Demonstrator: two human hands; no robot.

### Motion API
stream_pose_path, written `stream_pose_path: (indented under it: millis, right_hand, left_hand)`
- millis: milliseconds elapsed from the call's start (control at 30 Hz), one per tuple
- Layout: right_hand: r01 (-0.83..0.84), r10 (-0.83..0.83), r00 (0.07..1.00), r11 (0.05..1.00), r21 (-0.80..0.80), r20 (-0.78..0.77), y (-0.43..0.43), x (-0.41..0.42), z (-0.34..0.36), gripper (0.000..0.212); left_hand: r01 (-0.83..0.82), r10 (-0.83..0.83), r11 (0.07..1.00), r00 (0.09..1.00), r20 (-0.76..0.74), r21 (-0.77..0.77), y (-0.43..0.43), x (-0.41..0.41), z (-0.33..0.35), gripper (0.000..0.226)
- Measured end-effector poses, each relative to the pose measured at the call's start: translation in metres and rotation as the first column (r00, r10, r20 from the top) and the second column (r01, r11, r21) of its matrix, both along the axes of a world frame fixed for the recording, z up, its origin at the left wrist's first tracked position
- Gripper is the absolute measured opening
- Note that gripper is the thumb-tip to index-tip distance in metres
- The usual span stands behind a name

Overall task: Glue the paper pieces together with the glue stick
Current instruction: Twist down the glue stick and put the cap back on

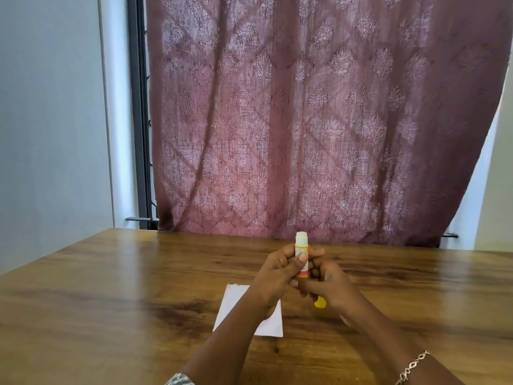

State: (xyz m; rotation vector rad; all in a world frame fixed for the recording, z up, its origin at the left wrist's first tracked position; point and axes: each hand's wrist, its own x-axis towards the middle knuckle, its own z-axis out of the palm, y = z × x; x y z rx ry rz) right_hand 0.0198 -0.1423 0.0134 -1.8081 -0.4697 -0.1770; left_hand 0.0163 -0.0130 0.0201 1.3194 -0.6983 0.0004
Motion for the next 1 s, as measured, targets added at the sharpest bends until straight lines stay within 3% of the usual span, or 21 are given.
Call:
stream_pose_path:
  millis: [67, 233, 467, 600, 667, 900, 1000]
  right_hand:
    - [0.030, -0.030, 0.999, 1.000, 0.003, 0.010, 0.0014, 0.0004, 0.0000, 0.013]
    - [-0.175, 0.182, 0.980, 0.980, 0.090, -0.083, -0.0059, -0.0044, 0.0044, 0.010]
    - [-0.004, 0.006, 1.000, 0.999, 0.054, -0.023, 0.0011, -0.0012, 0.0025, 0.020]
    - [-0.095, 0.098, 0.991, 0.995, 0.037, -0.089, -0.0026, -0.0036, 0.0027, 0.006]
    - [-0.138, 0.144, 0.980, 0.989, 0.052, -0.135, -0.0045, -0.0044, 0.0020, 0.009]
    - [0.005, -0.004, 1.000, 1.000, 0.030, -0.028, 0.0012, -0.0008, 0.0010, 0.012]
    - [-0.052, 0.054, 0.995, 0.998, 0.024, -0.079, -0.0005, -0.0025, 0.0007, 0.005]
  left_hand:
    - [-0.013, 0.013, 1.000, 1.000, 0.001, 0.002, -0.0003, 0.0006, 0.0000, 0.017]
    - [-0.018, 0.018, 1.000, 1.000, -0.008, -0.003, 0.0010, 0.0003, 0.0005, 0.018]
    - [-0.009, 0.009, 1.000, 1.000, 0.000, 0.000, -0.0009, 0.0013, -0.0004, 0.019]
    - [-0.015, 0.015, 1.000, 0.999, -0.049, 0.009, 0.0016, 0.0046, -0.0025, 0.015]
    - [-0.013, 0.015, 0.999, 0.998, -0.061, 0.031, 0.0028, 0.0062, -0.0034, 0.017]
    - [0.009, -0.008, 1.000, 0.999, -0.047, 0.029, 0.0001, 0.0026, 0.0004, 0.019]
    - [-0.008, 0.012, 0.998, 0.998, -0.065, 0.055, 0.0021, 0.0037, -0.0011, 0.017]
